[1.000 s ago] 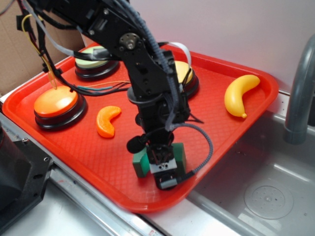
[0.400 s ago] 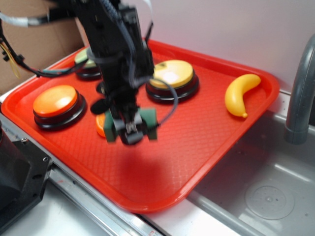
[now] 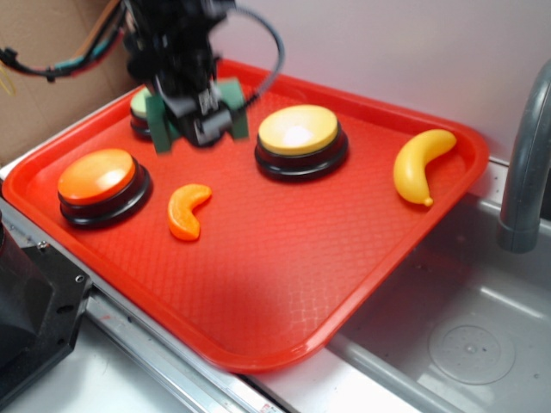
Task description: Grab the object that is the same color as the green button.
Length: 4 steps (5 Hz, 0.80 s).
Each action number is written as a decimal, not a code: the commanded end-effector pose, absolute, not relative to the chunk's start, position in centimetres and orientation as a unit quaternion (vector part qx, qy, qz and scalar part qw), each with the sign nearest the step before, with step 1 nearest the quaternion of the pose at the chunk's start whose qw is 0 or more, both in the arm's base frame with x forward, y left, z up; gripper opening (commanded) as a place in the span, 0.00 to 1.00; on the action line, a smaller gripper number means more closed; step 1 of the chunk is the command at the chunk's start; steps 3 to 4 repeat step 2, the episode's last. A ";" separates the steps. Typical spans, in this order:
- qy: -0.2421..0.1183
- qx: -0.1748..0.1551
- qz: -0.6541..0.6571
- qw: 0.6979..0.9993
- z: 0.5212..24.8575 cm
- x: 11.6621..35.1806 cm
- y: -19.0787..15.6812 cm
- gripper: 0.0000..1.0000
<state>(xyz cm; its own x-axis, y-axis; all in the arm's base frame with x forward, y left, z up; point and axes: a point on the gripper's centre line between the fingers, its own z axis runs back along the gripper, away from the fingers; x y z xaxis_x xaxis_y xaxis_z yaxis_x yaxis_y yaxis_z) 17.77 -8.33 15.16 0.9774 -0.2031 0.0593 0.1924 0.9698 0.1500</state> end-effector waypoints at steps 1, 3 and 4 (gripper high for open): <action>-0.105 0.067 0.022 0.992 22.6 17.1 -5.8 0.00; -0.101 0.050 0.065 0.992 23.2 16.7 -4.6 0.00; -0.101 0.050 0.065 0.992 23.2 16.7 -4.6 0.00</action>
